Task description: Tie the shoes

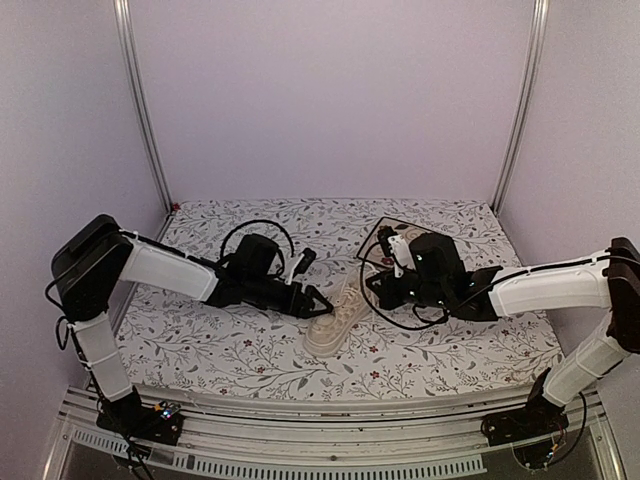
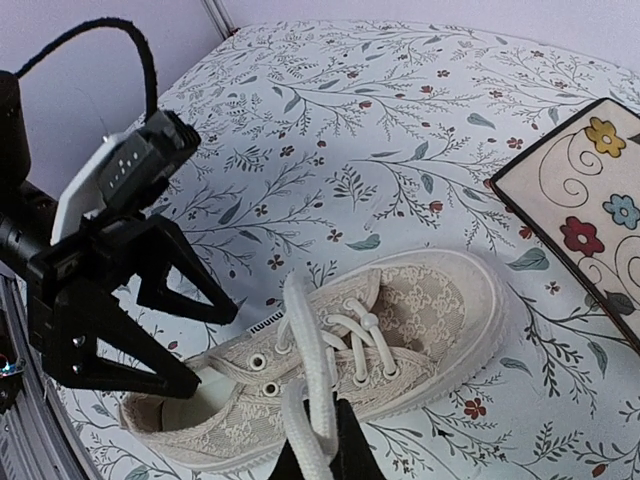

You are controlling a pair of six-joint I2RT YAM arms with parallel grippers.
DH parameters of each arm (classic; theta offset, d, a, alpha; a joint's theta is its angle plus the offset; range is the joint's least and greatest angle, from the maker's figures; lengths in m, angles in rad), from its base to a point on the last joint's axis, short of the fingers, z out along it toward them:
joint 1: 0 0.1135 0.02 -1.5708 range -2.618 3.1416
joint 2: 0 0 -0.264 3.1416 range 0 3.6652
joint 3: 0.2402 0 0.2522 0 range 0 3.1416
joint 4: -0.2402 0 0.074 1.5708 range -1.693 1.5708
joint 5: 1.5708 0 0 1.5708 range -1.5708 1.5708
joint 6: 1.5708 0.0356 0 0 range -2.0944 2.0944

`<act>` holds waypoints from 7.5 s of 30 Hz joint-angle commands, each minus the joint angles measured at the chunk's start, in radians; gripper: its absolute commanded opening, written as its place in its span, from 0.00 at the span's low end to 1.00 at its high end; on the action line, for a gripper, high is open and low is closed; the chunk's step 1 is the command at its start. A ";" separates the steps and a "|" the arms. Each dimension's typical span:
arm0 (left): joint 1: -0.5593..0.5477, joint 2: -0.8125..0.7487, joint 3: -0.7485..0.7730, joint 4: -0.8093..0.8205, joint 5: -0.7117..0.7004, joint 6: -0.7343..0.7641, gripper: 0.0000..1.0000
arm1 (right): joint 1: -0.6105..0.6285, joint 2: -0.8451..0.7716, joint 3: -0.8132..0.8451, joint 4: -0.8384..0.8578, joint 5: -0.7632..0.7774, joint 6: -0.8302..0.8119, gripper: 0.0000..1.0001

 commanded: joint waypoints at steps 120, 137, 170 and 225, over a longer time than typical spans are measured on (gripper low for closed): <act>-0.015 0.211 0.472 -0.381 0.204 0.312 0.00 | -0.158 -0.160 -0.306 0.127 -0.270 0.208 0.79; -0.007 0.216 0.477 -0.386 0.241 0.335 0.00 | -0.094 0.047 -0.183 0.266 -0.253 0.261 0.44; -0.003 0.223 0.497 -0.395 0.248 0.330 0.00 | -0.093 0.193 -0.063 0.224 -0.226 0.104 0.28; 0.015 0.093 0.260 -0.142 0.150 0.132 0.00 | -0.090 -0.017 -0.097 0.292 -0.353 0.281 0.02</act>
